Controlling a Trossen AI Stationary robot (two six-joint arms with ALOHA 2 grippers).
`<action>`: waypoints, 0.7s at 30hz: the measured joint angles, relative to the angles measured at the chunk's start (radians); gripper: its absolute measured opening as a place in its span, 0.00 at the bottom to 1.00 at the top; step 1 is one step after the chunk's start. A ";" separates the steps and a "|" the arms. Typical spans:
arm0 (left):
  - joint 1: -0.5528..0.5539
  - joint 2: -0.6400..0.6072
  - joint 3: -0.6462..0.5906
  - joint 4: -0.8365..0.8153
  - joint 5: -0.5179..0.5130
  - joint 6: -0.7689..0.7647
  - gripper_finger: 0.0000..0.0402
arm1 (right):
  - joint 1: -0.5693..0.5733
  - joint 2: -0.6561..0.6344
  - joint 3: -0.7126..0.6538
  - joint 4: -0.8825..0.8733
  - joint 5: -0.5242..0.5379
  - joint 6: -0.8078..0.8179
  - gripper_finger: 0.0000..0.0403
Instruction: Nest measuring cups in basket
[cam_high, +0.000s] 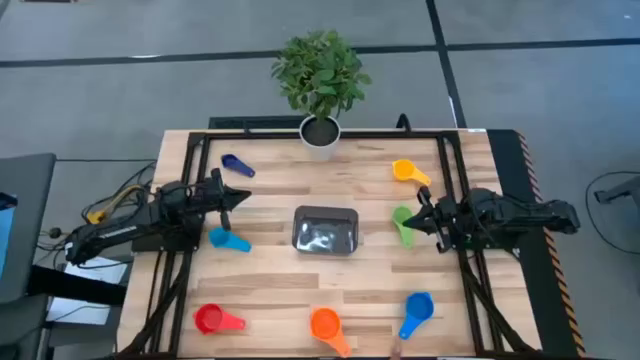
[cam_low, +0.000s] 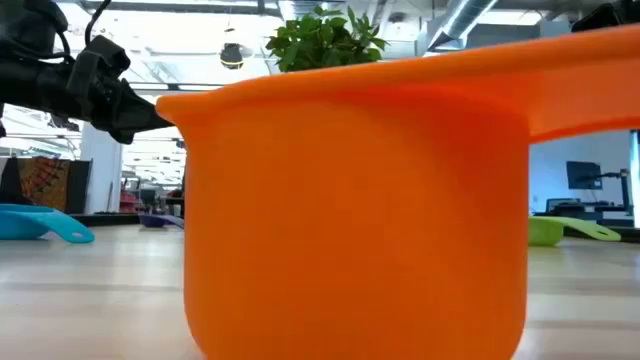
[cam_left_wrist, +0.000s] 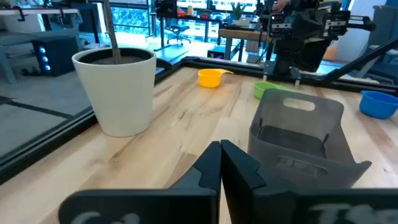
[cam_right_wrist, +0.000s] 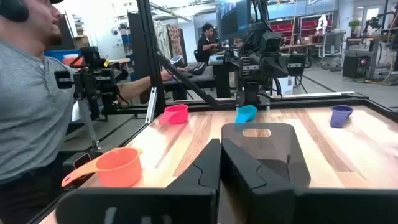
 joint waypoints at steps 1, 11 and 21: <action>0.000 0.000 0.000 0.000 0.000 0.000 0.00 | 0.000 0.000 0.000 0.000 0.000 0.000 0.09; 0.000 0.000 0.000 0.000 0.000 0.000 0.00 | 0.000 0.000 0.000 0.000 0.000 0.000 0.07; 0.000 0.000 0.000 0.000 0.000 0.000 0.00 | 0.000 0.000 0.000 0.000 0.000 0.000 0.09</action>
